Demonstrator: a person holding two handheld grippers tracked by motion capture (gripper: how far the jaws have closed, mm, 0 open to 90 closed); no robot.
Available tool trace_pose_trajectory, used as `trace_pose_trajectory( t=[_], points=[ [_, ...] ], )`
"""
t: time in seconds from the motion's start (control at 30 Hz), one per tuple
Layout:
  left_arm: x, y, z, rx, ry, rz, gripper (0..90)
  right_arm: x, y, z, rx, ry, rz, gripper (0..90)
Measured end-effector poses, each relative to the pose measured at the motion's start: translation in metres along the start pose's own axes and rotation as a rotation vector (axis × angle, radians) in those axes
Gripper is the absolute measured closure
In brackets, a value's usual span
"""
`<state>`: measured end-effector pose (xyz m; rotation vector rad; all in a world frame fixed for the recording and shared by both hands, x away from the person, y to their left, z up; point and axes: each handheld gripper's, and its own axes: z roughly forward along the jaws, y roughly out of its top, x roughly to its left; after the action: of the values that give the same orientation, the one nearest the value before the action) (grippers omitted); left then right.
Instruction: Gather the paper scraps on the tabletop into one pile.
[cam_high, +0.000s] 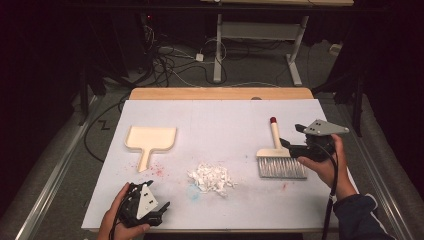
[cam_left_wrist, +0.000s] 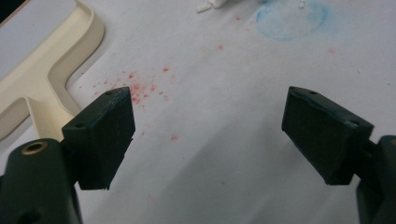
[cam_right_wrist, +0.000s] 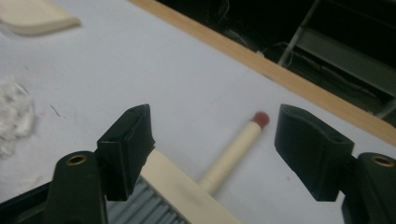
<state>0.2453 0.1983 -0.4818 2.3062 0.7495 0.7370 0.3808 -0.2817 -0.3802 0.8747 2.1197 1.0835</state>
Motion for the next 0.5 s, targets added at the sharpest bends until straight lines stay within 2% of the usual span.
trace_pose_trajectory(
  t=[0.13, 0.2, 0.33, 0.5],
  points=[
    [0.001, 0.000, -0.002, -0.008, 0.007, -0.003, 16.1, 0.011, 0.003, -0.012, -0.083, -0.031, 0.003, 26.0],
    [0.001, 0.000, -0.003, -0.012, 0.011, -0.006, 16.1, 0.017, 0.002, -0.017, -0.106, -0.041, 0.001, 26.8],
    [0.000, 0.000, -0.003, -0.014, 0.011, 0.000, 16.1, 0.027, -0.003, -0.028, -0.132, -0.063, -0.015, 27.1],
    [-0.001, 0.001, -0.002, -0.010, 0.007, 0.006, 16.1, 0.037, -0.013, -0.039, -0.168, -0.062, -0.037, 27.5]
  ],
)
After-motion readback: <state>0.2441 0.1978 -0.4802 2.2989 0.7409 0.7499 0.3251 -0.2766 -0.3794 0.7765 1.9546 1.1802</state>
